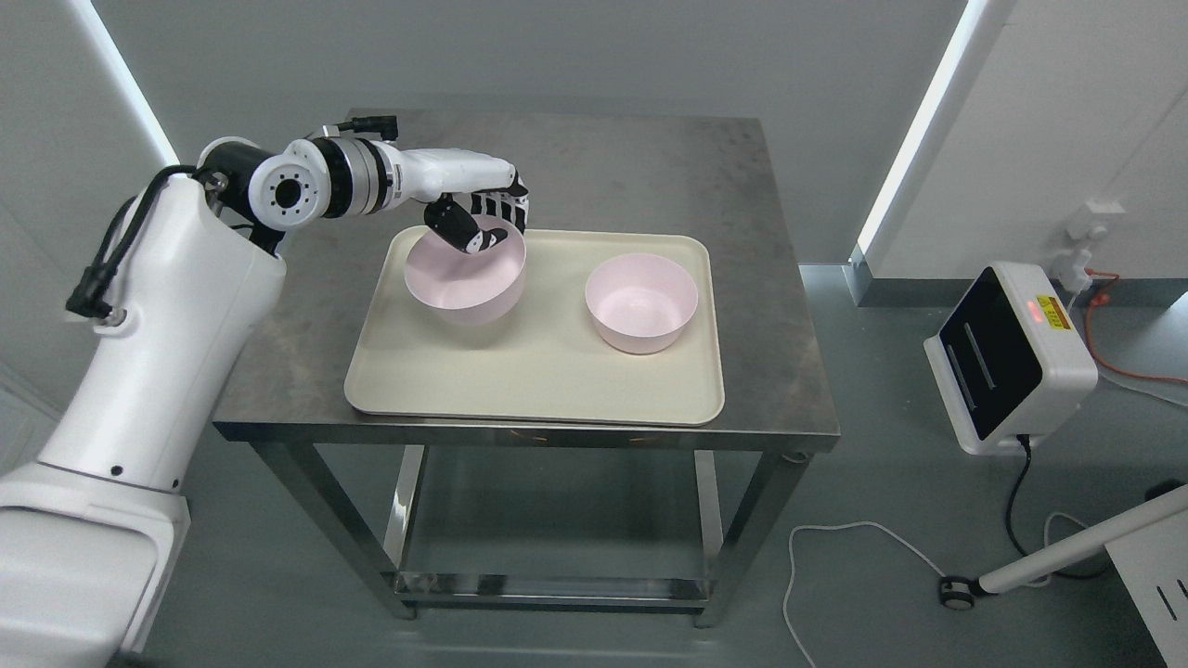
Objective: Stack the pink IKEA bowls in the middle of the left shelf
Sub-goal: 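Grip the pink bowl rim with the left hand and lift, then carry the pink bowl over the other pink bowl with the left hand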
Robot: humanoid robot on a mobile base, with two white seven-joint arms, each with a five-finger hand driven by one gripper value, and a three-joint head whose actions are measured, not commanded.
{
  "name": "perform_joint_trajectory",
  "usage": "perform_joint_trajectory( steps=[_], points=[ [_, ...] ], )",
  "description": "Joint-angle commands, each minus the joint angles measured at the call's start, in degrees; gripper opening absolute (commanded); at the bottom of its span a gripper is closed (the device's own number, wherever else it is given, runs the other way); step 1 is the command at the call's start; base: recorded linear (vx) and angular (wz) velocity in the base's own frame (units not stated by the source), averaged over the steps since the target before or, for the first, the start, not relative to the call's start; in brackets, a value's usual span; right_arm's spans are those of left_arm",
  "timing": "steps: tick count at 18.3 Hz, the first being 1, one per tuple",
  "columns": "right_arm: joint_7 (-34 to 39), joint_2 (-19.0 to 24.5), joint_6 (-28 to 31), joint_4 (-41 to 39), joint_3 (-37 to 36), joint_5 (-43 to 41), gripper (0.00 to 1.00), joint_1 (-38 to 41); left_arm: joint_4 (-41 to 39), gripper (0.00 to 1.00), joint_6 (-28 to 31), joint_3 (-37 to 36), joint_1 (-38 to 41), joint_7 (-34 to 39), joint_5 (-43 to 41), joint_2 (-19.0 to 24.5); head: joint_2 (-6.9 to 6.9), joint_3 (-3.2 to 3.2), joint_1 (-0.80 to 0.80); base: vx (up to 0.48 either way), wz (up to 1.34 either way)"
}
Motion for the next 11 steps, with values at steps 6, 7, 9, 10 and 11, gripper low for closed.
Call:
perform_joint_trajectory(
  steps=[6, 7, 9, 10, 11],
  points=[
    [0.02, -1.00, 0.04, -1.93, -0.70, -0.01, 1.00, 1.41, -0.21, 0.01, -0.46, -5.36, -3.07, -0.47, -0.39, -10.14, 0.00, 0.00, 0.00, 0.000, 0.00],
    [0.02, -1.00, 0.04, -1.93, -0.62, -0.01, 1.00, 1.41, -0.21, 0.01, -0.55, -5.54, -2.98, -0.38, -0.39, -10.31, 0.00, 0.00, 0.00, 0.000, 0.00],
    [0.02, -1.00, -0.05, -1.93, -0.70, -0.01, 1.00, 1.41, -0.21, 0.01, -0.64, -6.06, -2.98, -0.47, -0.39, -10.93, 0.00, 0.00, 0.00, 0.000, 0.00],
    [0.02, -1.00, 0.04, -1.93, -0.62, -0.01, 1.00, 1.41, -0.21, 0.01, -0.64, -6.50, -3.16, -0.47, -0.47, -11.45, 0.00, 0.00, 0.00, 0.000, 0.00],
    [0.02, -1.00, 0.04, -1.93, -0.62, -0.01, 1.00, 1.41, -0.03, 0.01, -0.64, -6.68, -3.42, -0.38, -0.48, -12.15, 0.00, 0.00, 0.00, 0.000, 0.00]
  ],
)
